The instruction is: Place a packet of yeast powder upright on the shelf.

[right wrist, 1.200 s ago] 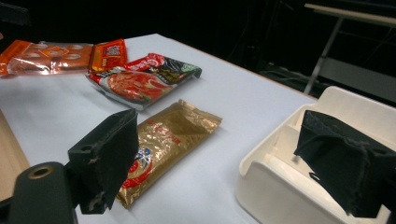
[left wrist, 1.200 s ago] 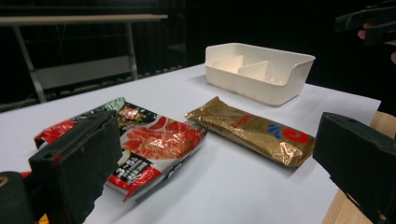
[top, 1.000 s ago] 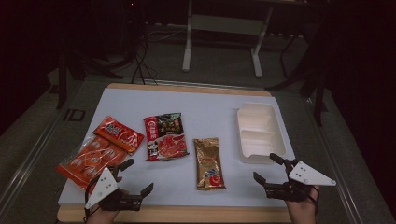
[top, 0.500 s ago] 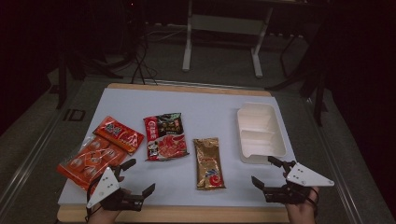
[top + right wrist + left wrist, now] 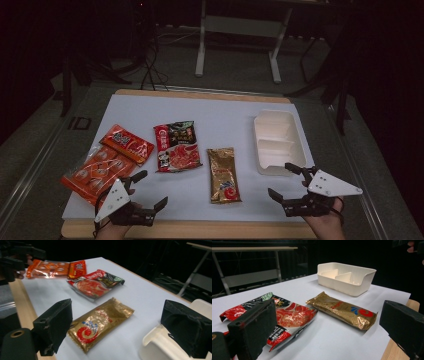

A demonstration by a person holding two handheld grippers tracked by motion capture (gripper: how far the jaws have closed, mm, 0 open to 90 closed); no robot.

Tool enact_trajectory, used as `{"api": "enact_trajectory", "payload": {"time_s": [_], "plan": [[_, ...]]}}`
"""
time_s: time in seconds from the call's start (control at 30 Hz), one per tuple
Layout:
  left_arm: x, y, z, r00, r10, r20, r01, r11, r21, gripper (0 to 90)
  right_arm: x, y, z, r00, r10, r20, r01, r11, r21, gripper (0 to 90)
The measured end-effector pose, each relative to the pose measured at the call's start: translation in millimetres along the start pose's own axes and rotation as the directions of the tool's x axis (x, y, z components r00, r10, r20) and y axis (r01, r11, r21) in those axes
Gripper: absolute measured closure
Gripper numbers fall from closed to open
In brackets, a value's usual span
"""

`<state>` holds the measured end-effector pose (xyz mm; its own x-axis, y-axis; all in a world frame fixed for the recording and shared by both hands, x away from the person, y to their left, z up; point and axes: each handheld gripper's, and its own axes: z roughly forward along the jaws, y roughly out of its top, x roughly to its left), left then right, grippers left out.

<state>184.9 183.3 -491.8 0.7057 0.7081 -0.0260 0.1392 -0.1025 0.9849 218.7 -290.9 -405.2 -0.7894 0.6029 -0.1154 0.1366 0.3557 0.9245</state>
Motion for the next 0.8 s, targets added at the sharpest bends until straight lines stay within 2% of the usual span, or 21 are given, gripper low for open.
{"api": "enact_trajectory", "payload": {"time_s": [0.17,0.3,0.57,0.73,0.77,0.8], "plan": [[0.0,-0.1,-0.4,1.0,-0.003,0.0,0.003,1.0,-0.001,1.8,-2.7,13.3,8.1,0.9995,-0.027,-0.015,0.028,0.999,0.017,12.9],[0.1,-0.1,-0.4,1.0,-0.005,0.001,0.005,1.0,-0.002,1.9,-7.6,21.9,19.0,0.9986,-0.026,-0.047,0.027,0.999,0.028,14.3],[-0.8,-0.3,0.5,0.9999,-0.003,0.011,0.003,1.0,0.002,1.8,-14.5,33.3,42.4,0.9967,-0.047,-0.067,0.05,0.998,0.043,15.4],[-1.6,-0.4,1.0,0.9999,0.003,0.017,-0.003,1.0,0.007,1.8,-20.6,40.6,66.4,0.9932,-0.052,-0.104,0.058,0.997,0.056,19.1],[-1.6,-0.4,1.0,0.9999,0.003,0.017,-0.003,1.0,0.007,1.9,-20.6,40.6,66.4,0.9932,-0.052,-0.104,0.058,0.997,0.056,19.1],[-1.5,-0.6,1.1,0.9999,0.002,0.016,-0.002,1.0,0.008,1.9,-22.7,41.6,75.0,0.992,-0.054,-0.114,0.061,0.997,0.057,19.2]]}}
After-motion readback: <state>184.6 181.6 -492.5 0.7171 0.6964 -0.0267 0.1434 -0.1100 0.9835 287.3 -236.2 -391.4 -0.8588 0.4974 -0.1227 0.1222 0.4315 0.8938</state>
